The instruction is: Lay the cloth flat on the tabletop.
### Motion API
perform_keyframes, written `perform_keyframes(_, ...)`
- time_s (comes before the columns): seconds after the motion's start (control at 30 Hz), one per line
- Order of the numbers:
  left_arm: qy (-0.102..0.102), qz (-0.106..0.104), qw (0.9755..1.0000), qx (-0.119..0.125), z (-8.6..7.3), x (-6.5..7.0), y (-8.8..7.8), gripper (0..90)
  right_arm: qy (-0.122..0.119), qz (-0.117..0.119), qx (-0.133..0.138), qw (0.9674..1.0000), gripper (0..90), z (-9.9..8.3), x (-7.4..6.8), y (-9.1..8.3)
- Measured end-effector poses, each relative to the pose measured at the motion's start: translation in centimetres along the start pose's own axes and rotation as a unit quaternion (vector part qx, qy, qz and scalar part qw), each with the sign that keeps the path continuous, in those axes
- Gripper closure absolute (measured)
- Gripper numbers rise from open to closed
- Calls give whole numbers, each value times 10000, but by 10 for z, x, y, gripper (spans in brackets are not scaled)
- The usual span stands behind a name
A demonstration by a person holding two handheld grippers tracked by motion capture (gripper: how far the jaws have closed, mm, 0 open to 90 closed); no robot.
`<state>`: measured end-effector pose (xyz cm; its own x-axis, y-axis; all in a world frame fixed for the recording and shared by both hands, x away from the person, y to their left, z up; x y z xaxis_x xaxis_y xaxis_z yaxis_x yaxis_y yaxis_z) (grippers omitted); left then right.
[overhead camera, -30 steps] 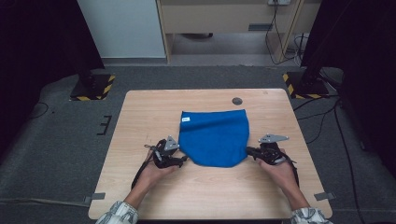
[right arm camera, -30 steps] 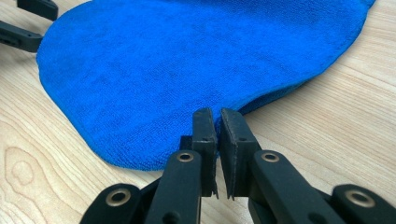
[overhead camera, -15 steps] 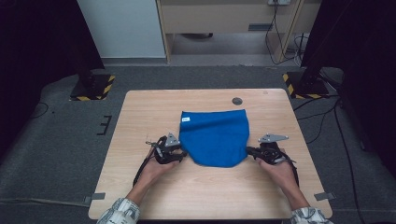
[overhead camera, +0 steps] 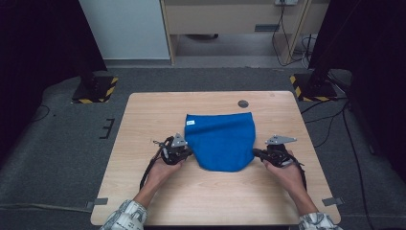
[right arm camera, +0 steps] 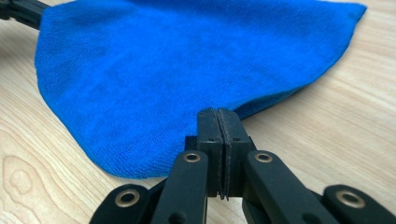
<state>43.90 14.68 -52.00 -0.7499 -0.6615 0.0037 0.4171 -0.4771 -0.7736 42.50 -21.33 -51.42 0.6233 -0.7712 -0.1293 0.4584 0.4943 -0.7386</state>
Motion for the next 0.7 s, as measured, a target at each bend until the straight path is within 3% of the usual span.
perform_keyframes(0.03, -20, 33, 10000, 45, 7, -3, -6, 889, -2, -7, -11, 10000, 892, 3, 2, -2)
perform_keyframes(0.13, -34, 47, 10000, -63, 22, -11, -4, 886, 73, -92, 17, 9999, 891, 8, 9, 0)
perform_keyframes(0.33, -204, -55, 9981, -580, 45, -37, 22, 878, 473, -220, -215, 9984, 892, 18, 36, 20)
perform_keyframes(0.57, -369, -93, 9952, -901, 44, -53, 44, 849, 753, -420, -355, 9956, 891, 22, 56, 39)
perform_keyframes(0.7, -458, -28, 9957, -810, 41, -55, 45, 826, 822, -427, -357, 9951, 891, 20, 59, 41)
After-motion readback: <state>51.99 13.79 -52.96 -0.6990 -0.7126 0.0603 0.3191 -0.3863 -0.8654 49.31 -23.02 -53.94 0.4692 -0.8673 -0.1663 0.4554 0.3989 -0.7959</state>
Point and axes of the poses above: each handheld gripper's, and its own axes: y roughly forward along the jaws, z roughly out of its top, x roughly to its right, the point moved 2 cm from there along y, roughly forward along the jaws, and after that the axes turned 10 degrees about -x, right-handed, at the moved point
